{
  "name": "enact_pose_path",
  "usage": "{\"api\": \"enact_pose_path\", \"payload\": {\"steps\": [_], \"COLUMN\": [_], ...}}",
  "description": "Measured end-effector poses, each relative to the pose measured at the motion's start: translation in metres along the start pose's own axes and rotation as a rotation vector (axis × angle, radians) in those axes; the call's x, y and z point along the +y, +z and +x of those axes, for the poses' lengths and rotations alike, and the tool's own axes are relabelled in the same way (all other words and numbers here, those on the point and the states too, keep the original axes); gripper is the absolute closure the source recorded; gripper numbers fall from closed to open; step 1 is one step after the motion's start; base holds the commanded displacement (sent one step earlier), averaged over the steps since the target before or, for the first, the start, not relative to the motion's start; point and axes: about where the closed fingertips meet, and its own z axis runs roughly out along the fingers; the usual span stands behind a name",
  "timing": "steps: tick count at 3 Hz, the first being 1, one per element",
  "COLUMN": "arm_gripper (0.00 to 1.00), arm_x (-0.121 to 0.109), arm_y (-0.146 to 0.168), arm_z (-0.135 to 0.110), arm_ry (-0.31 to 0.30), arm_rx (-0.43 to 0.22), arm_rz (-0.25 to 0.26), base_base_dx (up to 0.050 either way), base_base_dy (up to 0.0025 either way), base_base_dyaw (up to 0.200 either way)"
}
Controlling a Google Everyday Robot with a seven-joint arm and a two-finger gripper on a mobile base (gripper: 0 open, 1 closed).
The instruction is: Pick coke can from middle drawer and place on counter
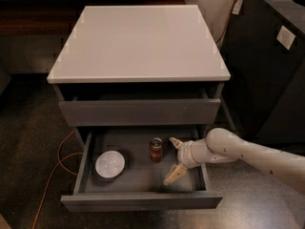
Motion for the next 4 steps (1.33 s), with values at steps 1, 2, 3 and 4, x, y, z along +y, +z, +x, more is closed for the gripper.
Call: {"api": "enact_pose_path", "payload": {"steps": [1, 2, 3, 4], "arm_gripper": [0.00, 0.00, 0.00, 0.00], "arm_x": [-0.021, -0.049, -0.064, -0.072], "arm_y": [0.008, 0.029, 0.042, 0.056], "arm_z": [0.004, 0.003, 0.001, -0.002], "arm_ry": [0.035, 0.105, 0.146, 0.178], "arm_rx": [-0.010, -0.033, -0.044, -0.046], "arm_rz": [0.015, 0.066, 0.112, 0.151], "base_base_dx": [0.000, 0.000, 0.000, 0.000], "base_base_dy": [0.00000, 0.00000, 0.00000, 0.00000], "base_base_dyaw": [0.000, 0.000, 0.000, 0.000]}}
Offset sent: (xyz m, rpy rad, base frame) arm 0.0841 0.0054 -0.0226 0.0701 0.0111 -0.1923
